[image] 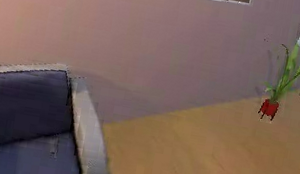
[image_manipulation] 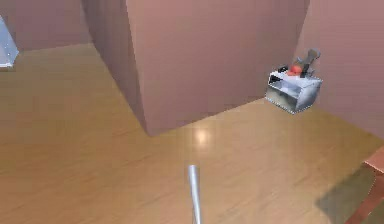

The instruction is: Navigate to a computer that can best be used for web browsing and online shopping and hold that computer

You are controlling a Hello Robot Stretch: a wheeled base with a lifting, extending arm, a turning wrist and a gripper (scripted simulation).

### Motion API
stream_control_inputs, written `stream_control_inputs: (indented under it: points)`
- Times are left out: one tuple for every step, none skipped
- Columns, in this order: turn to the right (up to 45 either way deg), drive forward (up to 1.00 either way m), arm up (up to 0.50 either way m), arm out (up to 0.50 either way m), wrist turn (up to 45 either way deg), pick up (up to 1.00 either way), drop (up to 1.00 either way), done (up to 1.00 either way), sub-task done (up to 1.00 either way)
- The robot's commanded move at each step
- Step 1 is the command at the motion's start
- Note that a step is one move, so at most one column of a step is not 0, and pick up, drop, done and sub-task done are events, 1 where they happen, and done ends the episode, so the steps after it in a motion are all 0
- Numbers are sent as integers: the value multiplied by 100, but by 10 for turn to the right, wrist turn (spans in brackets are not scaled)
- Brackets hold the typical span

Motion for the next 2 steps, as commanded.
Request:
stream_control_inputs:
  points:
    - [-450, 0, 0, 0, 0, 0, 0, 0, 0]
    - [-450, 0, 0, 0, 0, 0, 0, 0, 0]
